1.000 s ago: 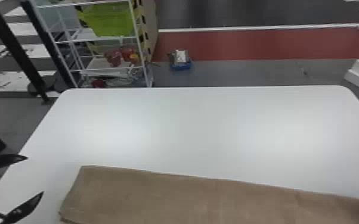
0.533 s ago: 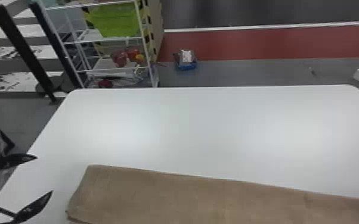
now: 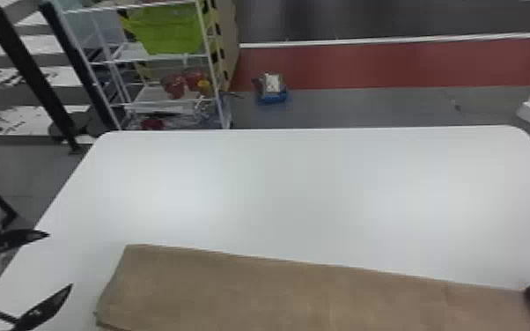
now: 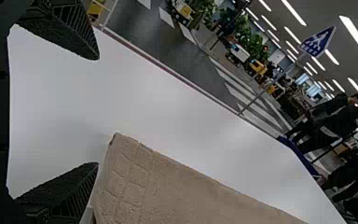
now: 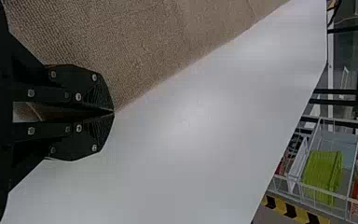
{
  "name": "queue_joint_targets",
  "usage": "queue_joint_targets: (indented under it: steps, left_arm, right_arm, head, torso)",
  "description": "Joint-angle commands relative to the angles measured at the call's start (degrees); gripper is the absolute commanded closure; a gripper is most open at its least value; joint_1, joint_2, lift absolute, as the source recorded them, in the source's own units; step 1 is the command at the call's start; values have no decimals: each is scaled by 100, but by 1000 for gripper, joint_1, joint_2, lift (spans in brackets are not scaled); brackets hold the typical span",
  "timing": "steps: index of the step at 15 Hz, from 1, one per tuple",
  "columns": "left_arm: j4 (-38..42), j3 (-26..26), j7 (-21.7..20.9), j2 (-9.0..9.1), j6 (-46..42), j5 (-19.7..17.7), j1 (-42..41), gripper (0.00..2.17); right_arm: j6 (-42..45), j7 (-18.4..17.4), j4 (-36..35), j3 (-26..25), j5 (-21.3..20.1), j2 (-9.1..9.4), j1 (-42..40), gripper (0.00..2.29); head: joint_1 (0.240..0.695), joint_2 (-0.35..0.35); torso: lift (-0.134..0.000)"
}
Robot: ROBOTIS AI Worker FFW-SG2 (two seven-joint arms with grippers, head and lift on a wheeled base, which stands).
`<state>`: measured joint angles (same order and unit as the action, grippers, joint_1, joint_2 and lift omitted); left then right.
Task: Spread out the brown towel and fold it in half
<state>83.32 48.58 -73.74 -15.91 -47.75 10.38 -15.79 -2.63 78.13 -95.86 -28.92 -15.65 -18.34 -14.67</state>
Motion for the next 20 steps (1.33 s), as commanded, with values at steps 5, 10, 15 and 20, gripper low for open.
queue_joint_targets:
  steps: [5, 10, 15, 20]
  left_arm:
    - [-44, 29, 17, -9, -27, -18, -38, 76]
    - [-44, 3, 17, -9, -27, 0, -38, 76]
    - [-114, 3, 52, -18, -98, -18, -38, 76]
    - [-105, 29, 35, -9, -186, -36, -38, 76]
  right_arm:
    - [55, 19, -328, -35, -61, -117, -457, 1018]
    - [302, 19, -267, 27, -220, -117, -528, 1021]
    - [565, 19, -135, 62, -431, -108, -387, 1018]
    - [442, 19, -100, 62, -422, -64, 0, 1018]
  head:
    - [695, 137]
    - [695, 134]
    - [695, 143]
    - [695, 134]
  torso:
    - [-134]
    - [-134]
    - [-134]
    - [-134]
